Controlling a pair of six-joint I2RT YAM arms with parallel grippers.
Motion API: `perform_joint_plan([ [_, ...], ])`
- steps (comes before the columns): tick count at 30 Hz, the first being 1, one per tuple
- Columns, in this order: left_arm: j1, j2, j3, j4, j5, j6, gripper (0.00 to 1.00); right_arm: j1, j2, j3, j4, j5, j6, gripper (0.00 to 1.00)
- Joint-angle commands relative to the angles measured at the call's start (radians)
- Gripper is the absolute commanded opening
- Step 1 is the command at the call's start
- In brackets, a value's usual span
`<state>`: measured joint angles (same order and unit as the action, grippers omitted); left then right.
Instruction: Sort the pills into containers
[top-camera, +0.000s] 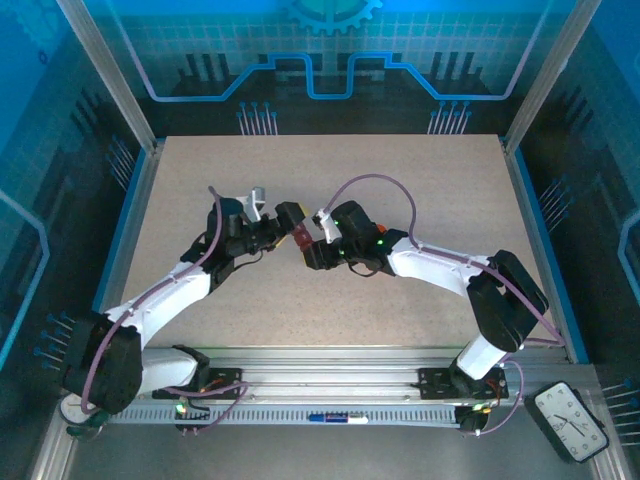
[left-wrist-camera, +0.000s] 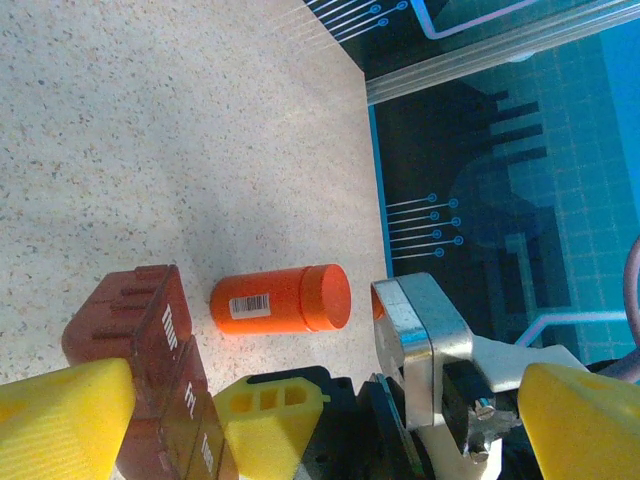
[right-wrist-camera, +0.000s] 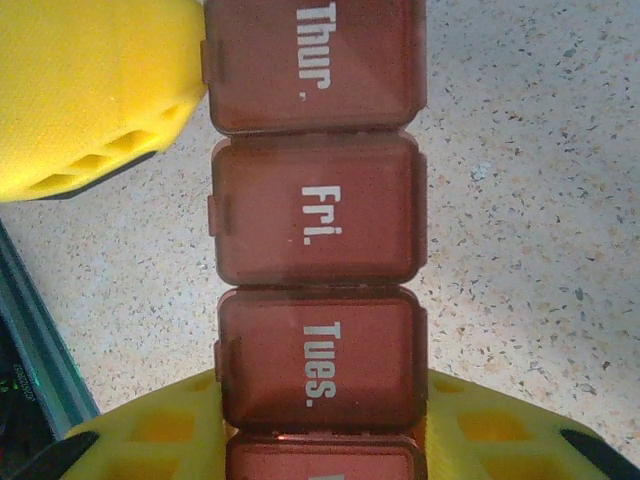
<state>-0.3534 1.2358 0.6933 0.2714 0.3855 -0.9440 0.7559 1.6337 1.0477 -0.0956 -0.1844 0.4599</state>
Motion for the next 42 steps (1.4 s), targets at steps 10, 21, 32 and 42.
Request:
perform_joint_plan([
  [10, -0.058, 0.007, 0.090, 0.069, 0.006, -0.056, 0.99, -0.002, 0.066, 0.013, -0.004, -0.004, 0.002, 0.27],
  [21, 0.010, -0.063, 0.142, -0.349, -0.189, 0.161, 0.99, -0.003, 0.163, 0.041, -0.141, 0.076, -0.199, 0.37],
  [32, 0.079, -0.037, 0.070, -0.483, -0.257, 0.261, 0.99, 0.048, 0.252, 0.075, -0.192, 0.204, -0.301, 0.42],
  [42, 0.077, 0.008, 0.066, -0.485, -0.228, 0.272, 0.99, 0.052, 0.283, 0.093, -0.194, 0.195, -0.363, 0.54],
])
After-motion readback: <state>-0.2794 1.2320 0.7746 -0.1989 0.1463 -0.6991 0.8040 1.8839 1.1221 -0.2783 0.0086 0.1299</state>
